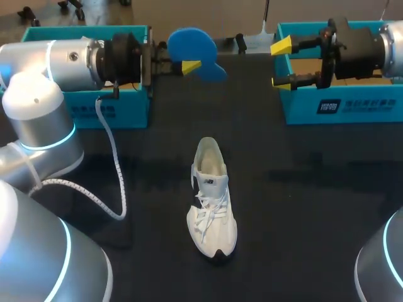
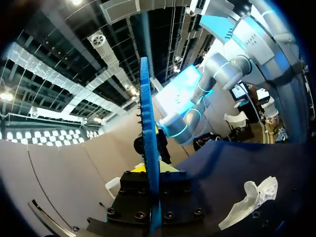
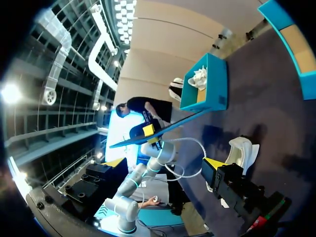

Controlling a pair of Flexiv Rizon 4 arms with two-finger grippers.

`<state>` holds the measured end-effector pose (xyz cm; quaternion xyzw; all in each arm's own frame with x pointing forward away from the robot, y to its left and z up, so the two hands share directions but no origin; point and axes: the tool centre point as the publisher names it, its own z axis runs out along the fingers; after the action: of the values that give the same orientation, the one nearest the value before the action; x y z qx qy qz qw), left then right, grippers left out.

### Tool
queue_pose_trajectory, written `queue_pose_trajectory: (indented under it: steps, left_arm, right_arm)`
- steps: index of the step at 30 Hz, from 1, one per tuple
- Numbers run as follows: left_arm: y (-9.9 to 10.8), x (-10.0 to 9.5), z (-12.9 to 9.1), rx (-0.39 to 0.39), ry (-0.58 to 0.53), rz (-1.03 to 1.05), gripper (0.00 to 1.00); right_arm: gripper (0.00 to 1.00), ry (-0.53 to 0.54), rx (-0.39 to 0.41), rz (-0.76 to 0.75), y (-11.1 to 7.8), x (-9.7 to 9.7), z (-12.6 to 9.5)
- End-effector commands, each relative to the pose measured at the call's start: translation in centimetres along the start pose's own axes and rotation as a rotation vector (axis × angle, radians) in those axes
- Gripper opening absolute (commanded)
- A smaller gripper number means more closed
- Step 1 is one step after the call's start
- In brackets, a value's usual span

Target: Take the shoe out of the shoebox, open the shoe tongue, remove and reinsert the insole, then place the shoe into the shoebox

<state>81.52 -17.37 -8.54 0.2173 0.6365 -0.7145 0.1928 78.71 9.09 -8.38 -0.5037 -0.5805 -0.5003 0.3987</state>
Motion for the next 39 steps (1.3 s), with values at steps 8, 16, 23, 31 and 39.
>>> queue_pose_trajectory:
  steps: [8, 16, 23, 31, 39]
  left_arm:
    - [-0.3, -0.7, -0.9, 0.0, 0.005, 0.445, 0.0]
    - [-0.2, -0.6, -1.4, -0.01, 0.054, 0.724, 0.0]
    - [0.5, -0.6, -1.3, -0.071, 0.057, 0.837, 0.0]
    - [1.3, -0.7, -1.4, -0.123, 0.026, 0.931, 0.0]
    - [2.1, -0.6, -1.1, -0.142, 0.024, 1.009, 0.0]
  right_arm:
    - [1.0, -0.001, -0.001, 0.0, 0.0, -0.1, 0.2]
    - [1.0, -0.001, -0.001, 0.0, 0.0, -0.1, 0.2]
    - [1.0, -0.001, -0.001, 0.0, 0.0, -0.1, 0.2]
    - [1.0, -0.001, -0.001, 0.0, 0.0, -0.1, 0.2]
    - [1.0, -0.001, -0.001, 0.0, 0.0, -0.1, 0.2]
